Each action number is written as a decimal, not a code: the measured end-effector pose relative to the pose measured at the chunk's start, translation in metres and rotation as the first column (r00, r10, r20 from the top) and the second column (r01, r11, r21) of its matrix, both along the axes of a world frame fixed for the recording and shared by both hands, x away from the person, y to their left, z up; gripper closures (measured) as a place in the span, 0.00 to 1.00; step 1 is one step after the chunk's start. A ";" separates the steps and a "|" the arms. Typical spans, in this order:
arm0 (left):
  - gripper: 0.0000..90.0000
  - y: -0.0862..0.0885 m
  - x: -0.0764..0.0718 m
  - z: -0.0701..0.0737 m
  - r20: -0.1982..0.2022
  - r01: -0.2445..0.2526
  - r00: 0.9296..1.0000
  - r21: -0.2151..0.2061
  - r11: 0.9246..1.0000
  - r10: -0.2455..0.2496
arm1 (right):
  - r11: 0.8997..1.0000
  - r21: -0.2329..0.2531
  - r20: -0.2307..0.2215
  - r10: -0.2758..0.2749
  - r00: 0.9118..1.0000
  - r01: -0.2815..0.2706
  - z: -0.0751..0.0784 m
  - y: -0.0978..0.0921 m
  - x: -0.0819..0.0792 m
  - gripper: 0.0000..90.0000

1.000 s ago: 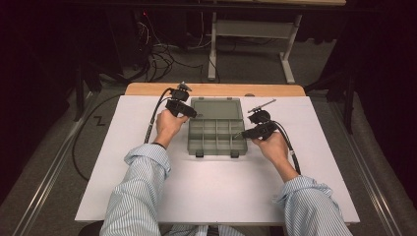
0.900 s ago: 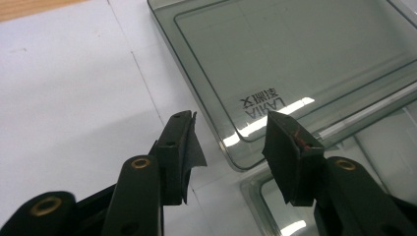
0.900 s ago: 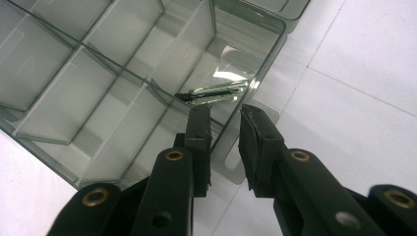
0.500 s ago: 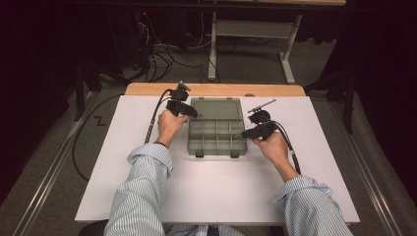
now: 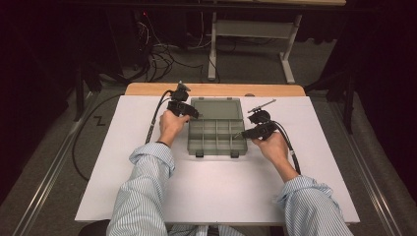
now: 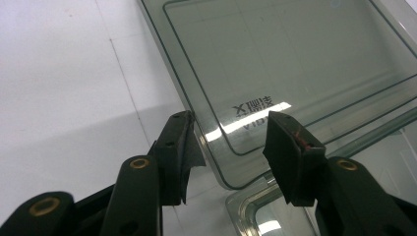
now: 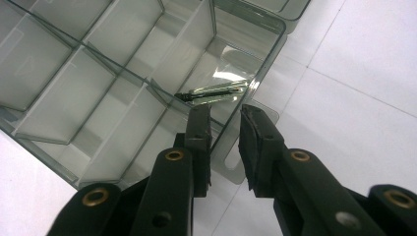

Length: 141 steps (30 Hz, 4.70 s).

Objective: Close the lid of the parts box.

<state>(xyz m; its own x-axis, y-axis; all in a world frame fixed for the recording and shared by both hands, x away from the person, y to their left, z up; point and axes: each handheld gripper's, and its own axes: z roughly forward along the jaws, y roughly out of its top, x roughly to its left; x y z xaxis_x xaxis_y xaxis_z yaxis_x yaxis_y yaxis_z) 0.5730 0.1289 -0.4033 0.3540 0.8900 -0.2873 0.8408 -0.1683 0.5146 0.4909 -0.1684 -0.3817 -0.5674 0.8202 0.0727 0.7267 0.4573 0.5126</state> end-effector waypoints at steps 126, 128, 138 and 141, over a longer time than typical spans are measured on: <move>0.64 -0.002 -0.041 0.039 0.152 0.120 0.979 0.101 0.988 -0.134 | 1.000 -0.021 0.005 -0.008 1.000 0.008 0.001 0.003 -0.001 0.86; 0.65 -0.001 -0.041 0.039 0.150 0.121 0.980 0.094 0.988 -0.135 | 1.000 -0.021 0.006 -0.006 1.000 0.007 0.001 0.003 -0.001 0.86; 0.65 -0.002 -0.043 0.040 0.149 0.131 0.978 0.098 0.987 -0.145 | 1.000 -0.020 0.006 -0.007 1.000 0.007 0.001 0.003 -0.001 0.86; 0.65 -0.002 -0.045 0.041 0.146 0.137 0.978 0.100 0.985 -0.151 | 1.000 -0.019 0.006 -0.007 1.000 0.007 0.001 0.003 -0.001 0.86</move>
